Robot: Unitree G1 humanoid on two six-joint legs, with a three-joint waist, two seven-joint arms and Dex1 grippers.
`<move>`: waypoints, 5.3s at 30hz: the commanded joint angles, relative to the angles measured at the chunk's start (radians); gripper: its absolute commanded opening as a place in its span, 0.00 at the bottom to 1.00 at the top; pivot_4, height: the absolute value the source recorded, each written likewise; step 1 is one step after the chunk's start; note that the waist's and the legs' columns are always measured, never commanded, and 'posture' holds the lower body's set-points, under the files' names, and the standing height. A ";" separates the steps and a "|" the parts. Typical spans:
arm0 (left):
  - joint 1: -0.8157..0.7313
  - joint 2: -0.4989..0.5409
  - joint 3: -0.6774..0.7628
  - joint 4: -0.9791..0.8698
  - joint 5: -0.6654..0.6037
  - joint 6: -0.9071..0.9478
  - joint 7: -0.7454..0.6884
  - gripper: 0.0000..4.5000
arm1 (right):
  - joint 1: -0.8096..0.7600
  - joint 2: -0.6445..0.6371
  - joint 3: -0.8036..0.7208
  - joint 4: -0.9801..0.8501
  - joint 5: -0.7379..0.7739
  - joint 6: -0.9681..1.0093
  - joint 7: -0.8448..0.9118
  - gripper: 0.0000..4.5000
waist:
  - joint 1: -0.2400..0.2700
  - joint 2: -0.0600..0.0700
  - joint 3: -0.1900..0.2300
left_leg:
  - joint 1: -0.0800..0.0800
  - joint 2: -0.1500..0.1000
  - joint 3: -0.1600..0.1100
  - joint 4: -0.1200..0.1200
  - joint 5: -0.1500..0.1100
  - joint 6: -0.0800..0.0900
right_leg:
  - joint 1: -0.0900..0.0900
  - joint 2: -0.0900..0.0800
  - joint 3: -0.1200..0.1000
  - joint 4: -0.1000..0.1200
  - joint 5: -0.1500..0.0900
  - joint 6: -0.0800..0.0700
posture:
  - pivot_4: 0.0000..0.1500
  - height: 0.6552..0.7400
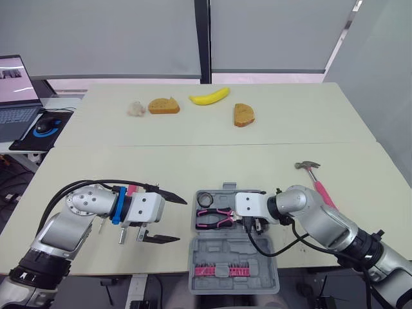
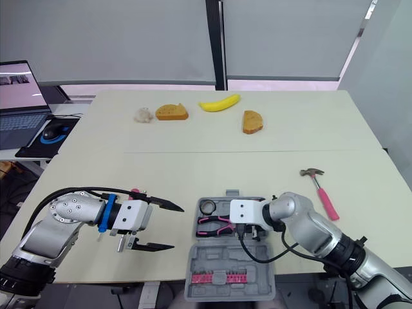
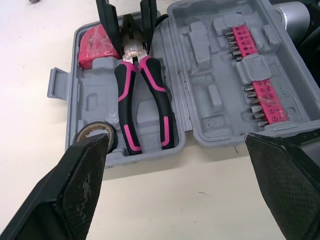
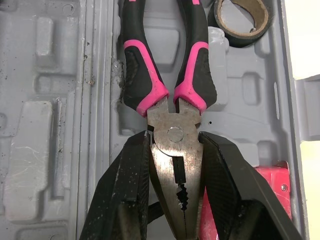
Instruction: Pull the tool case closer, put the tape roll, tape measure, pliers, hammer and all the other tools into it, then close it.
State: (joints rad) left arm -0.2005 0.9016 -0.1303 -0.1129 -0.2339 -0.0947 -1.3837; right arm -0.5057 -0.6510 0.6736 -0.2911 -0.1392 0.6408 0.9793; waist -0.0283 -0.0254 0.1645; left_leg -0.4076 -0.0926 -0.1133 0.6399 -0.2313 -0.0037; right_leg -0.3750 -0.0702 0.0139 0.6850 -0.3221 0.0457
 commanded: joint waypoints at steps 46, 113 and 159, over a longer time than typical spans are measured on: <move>0.005 0.004 0.017 0.002 0.025 -0.011 0.049 1.00 | -0.013 0.247 -0.017 0.279 -0.017 -0.177 -0.082 0.00 | -0.003 0.000 0.000 | 0.000 0.000 0.003 0.001 0.000 0.000 | -0.010 0.000 0.002 0.012 0.000 0.000 | 1.00 1.00; 0.034 -0.242 -0.185 0.254 0.283 -0.214 0.262 0.01 | 0.442 -0.075 -0.375 0.113 0.093 -0.484 0.037 0.00 | 0.023 0.002 0.000 | 0.007 0.001 0.003 -0.004 0.000 0.000 | 0.006 0.000 0.001 0.003 0.000 0.000 | 1.00 1.00; -0.250 -0.388 -0.198 0.556 0.420 -0.183 0.393 0.01 | 0.196 0.086 -0.376 0.351 0.046 -0.455 -0.033 0.00 | 0.020 0.002 -0.001 | 0.007 0.000 0.003 0.000 0.000 0.000 | 0.005 0.000 0.001 0.008 0.000 0.000 | 1.00 1.00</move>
State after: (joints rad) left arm -0.4289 0.5408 -0.3160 0.4481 0.1850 -0.2640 -1.0110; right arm -0.2881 -0.5968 0.2749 0.1044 -0.1092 0.2273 0.9397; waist -0.0086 -0.0233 0.1640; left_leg -0.4002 -0.0924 -0.1102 0.6400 -0.2315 -0.0039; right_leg -0.3699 -0.0702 0.0148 0.6928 -0.3222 0.0458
